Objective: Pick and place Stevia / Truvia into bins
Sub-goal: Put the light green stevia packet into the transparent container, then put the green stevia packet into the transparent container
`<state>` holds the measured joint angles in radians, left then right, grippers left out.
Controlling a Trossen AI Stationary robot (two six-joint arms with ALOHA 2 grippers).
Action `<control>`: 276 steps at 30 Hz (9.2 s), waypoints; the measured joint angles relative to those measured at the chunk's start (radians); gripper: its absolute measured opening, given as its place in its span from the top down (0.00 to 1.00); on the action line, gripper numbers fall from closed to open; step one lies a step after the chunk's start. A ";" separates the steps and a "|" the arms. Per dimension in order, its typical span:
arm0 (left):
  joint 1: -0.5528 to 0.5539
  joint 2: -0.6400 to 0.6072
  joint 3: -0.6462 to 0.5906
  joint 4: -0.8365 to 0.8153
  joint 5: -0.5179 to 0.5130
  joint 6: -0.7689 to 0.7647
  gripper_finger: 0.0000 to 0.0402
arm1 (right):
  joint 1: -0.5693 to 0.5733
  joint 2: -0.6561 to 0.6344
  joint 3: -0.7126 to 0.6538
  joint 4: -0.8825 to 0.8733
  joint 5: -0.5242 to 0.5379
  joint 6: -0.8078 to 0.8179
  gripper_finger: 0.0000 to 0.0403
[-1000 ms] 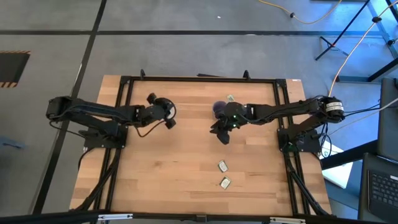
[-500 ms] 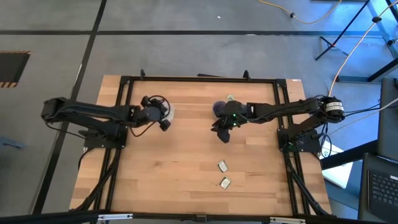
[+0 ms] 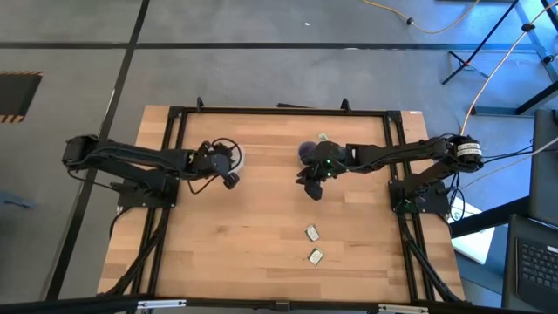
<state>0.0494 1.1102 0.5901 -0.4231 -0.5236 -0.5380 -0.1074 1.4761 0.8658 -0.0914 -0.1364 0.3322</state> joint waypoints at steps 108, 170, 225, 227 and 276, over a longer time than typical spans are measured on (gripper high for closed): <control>0.015 -0.112 0.000 0.041 -0.182 0.131 0.85 | -0.328 -0.181 -0.156 -0.544 0.501 0.162 1.00; 0.117 0.152 0.000 0.787 0.489 0.009 0.71 | 0.157 0.235 0.383 -0.121 0.668 -0.237 1.00; 0.117 -0.131 0.000 0.489 0.436 0.185 0.99 | 0.057 -0.029 0.195 -0.288 0.630 -0.206 0.67; 0.118 -0.138 0.000 0.478 0.436 0.185 0.99 | 0.058 -0.032 0.193 -0.291 0.628 -0.207 0.67; 0.341 0.016 0.000 0.031 0.436 0.163 0.89 | 0.014 -0.184 0.190 -0.383 0.482 -0.217 0.67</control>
<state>0.3908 1.1259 0.5903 -0.3916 -0.0872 -0.3748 -0.0937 1.2922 1.0557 -0.4749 0.3454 0.1154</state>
